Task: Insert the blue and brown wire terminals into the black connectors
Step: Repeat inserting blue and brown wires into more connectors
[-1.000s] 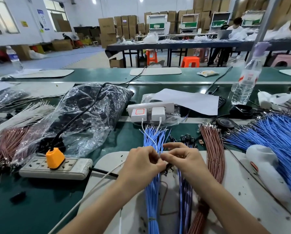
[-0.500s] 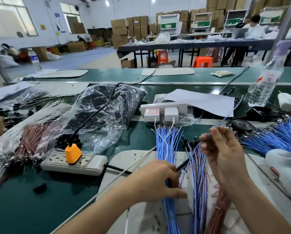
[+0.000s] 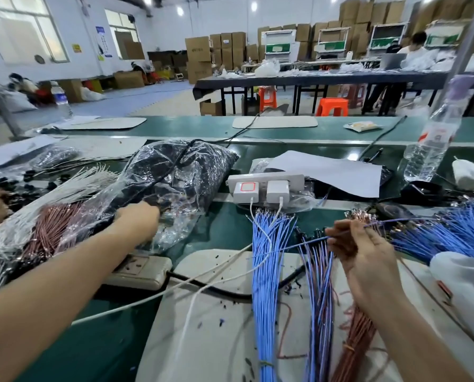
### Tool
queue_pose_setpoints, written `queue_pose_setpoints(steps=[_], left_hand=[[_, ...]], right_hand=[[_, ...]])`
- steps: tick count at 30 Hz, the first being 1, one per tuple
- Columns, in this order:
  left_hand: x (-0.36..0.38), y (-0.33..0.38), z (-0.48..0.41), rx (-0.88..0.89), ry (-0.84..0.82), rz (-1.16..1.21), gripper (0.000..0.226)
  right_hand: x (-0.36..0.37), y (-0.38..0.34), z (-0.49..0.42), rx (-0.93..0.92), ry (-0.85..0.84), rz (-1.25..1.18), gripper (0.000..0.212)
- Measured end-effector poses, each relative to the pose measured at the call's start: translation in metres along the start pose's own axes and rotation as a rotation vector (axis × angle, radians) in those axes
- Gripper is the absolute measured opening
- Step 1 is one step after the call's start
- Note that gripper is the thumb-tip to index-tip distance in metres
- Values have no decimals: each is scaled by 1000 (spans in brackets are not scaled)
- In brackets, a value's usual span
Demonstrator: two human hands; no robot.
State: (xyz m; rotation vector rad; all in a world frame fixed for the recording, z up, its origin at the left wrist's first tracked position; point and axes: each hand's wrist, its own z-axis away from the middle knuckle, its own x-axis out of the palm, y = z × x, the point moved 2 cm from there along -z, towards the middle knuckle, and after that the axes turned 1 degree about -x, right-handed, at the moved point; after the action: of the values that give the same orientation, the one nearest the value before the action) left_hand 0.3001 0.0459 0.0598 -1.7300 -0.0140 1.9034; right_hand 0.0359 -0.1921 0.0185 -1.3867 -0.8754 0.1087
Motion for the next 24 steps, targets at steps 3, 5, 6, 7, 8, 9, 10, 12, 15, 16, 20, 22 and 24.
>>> queue_pose_setpoints(steps=[3, 5, 6, 7, 8, 9, 10, 12, 15, 16, 20, 22, 24], left_hand=[[21, -4, -11, 15, -120, -74, 36], [29, -6, -12, 5, -159, -112, 36], [32, -6, -13, -4, -144, -99, 35], [32, -4, -12, -9, -129, -74, 35], [29, -2, -10, -10, -131, -86, 34], [25, 1, -8, -32, -123, -72, 34], [21, 4, -6, -36, -93, -83, 34], [9, 14, -1, -14, 0, -59, 36], [-9, 26, 5, 26, 104, -67, 38], [-17, 30, 9, 37, 151, -46, 37], [-49, 72, 38, 349, 508, 604, 26], [-48, 105, 60, 570, 498, 1162, 22], [-30, 139, 76, 681, 373, 1550, 24]], right_hand=[[3, 0, 3, 30, -18, -24, 32], [3, -1, 3, 26, -7, -27, 31], [3, -1, 3, 15, -4, -19, 29], [2, -1, 2, 3, -7, -9, 26], [2, 0, 2, -6, -15, -6, 24], [1, 1, 1, -6, -23, -12, 23], [1, 2, 1, 0, -27, -24, 24], [1, 3, 2, 17, -30, -42, 27], [4, 4, 5, 59, -26, -34, 31], [4, 6, 6, 64, -25, -23, 30], [0, 9, 5, -3, -21, 198, 19], [2, 12, 7, -10, -22, 201, 22], [4, 11, 7, -29, -18, 176, 26]])
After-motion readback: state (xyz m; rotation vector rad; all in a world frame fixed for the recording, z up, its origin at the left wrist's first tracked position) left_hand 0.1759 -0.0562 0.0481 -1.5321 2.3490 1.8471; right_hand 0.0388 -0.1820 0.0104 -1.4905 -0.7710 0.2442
